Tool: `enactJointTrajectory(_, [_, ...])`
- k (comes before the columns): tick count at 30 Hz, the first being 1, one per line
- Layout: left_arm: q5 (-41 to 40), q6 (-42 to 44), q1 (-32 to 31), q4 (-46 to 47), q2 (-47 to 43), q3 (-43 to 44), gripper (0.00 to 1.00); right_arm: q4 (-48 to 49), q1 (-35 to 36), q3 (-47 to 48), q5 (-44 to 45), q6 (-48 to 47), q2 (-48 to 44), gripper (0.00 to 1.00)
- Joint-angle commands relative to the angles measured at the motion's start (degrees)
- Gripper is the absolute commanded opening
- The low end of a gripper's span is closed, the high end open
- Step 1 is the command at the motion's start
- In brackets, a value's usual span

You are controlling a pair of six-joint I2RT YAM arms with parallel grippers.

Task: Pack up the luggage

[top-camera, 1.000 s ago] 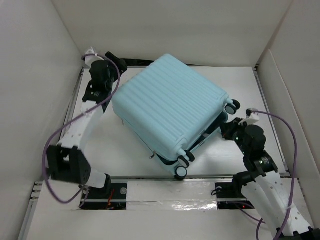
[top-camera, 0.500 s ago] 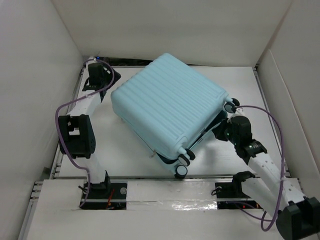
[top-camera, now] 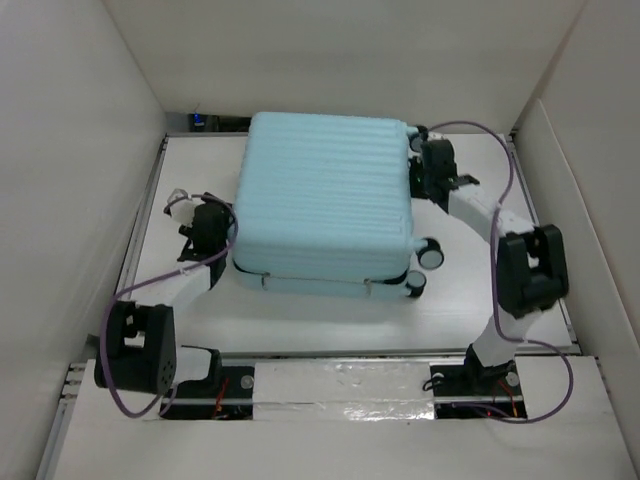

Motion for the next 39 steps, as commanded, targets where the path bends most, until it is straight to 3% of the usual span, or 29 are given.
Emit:
enactJointTrajectory(1, [4.79, -0.78, -18.02, 1.66, -5.57, -6.35, 0.64, 6.43, 10.17, 23.56, -20.08, -0.76, 11.09, 0.08])
enactJointTrajectory(2, [2.84, -1.14, -20.66, 1.48, -9.24, -7.86, 0.64, 3.32, 10.87, 29.09, -20.44, -1.47, 14.16, 0.09])
enactJointTrajectory(3, [0.90, -1.93, -25.56, 0.87, -11.19, -9.26, 0.64, -0.19, 11.40, 40.98, -20.18, -2.34, 20.46, 0.11])
enactJointTrajectory(5, [-2.97, -4.64, -29.02, 0.34, -16.80, -13.14, 0.64, -11.53, 11.94, 53.09, -19.13, -4.72, 26.30, 0.17])
enactJointTrajectory(7, [-6.74, -6.41, -32.09, -3.69, -21.38, -15.07, 0.64, -18.64, 10.54, 64.51, -16.67, -4.99, 30.61, 0.46])
enactJointTrajectory(8, [-7.63, -6.42, -32.11, -3.71, -22.80, -15.34, 0.64, -18.94, 9.92, 65.09, -16.66, -4.90, 30.28, 0.46])
enactJointTrajectory(9, [-8.08, -6.68, -32.11, -6.32, -24.03, -15.60, 0.64, -18.16, 9.22, 63.88, -16.14, -4.64, 28.97, 0.59])
enactJointTrajectory(14, [-10.36, -6.94, -32.63, -11.26, -34.82, -18.50, 0.64, -5.16, 5.17, 37.84, -13.33, -1.83, 10.65, 0.78])
enactJointTrajectory(15, [-10.63, -6.94, -32.64, -12.83, -36.51, -18.86, 0.62, -3.14, 4.30, 34.02, -11.49, -1.65, 7.72, 0.86])
enactJointTrajectory(18, [-12.91, -4.76, -32.64, -14.43, -42.58, -19.39, 0.57, 2.75, 1.31, 22.14, -10.24, 0.02, -2.66, 0.93])
enactJointTrajectory(23, [-16.69, -1.85, -31.93, -20.05, -42.77, -14.64, 0.55, 6.45, -1.33, 6.33, -5.60, 0.11, -17.51, 0.88])
enactJointTrajectory(26, [-12.07, -1.85, -28.34, -21.20, -40.58, -14.73, 0.46, 10.58, -2.83, -8.08, -3.74, 0.72, -29.37, 0.46])
enactJointTrajectory(27, [-9.86, -1.41, -26.85, -19.72, -39.87, -15.08, 0.42, 13.54, -2.83, -12.12, -6.09, 0.81, -32.44, 0.23])
enactJointTrajectory(28, [-4.27, -0.62, -23.70, -17.96, -39.17, -16.38, 0.42, 17.40, -2.83, -20.16, -7.77, 1.33, -38.22, 0.13])
enactJointTrajectory(30, [-0.10, 1.13, -20.79, -13.23, -36.18, -17.10, 0.44, 19.98, -2.31, -27.50, -14.24, 2.13, -43.09, 0.00])
enactJointTrajectory(32, [5.35, 2.45, -16.84, -10.49, -32.33, -16.49, 0.46, 23.67, 0.15, -36.53, -18.48, 2.40, -47.83, 0.00])
enactJointTrajectory(34, [8.86, 4.21, -15.07, -7.23, -29.77, -15.00, 0.49, 23.52, 1.91, -39.83, -22.35, 0.65, -49.17, 0.00])
enactJointTrajectory(36, [11.07, 4.92, -12.61, -4.78, -25.55, -13.77, 0.49, 22.19, 3.50, -42.12, -20.80, 0.63, -49.79, 0.02])
enactJointTrajectory(37, [13.34, 5.01, -12.08, -3.63, -23.97, -13.07, 0.49, 20.88, 4.11, -42.82, -15.57, 1.86, -49.79, 0.04])
enactJointTrajectory(39, [14.07, 4.57, -12.07, 0.31, -19.85, -12.71, 0.49, 21.48, 2.54, -45.19, -11.67, 4.23, -48.92, 0.15])
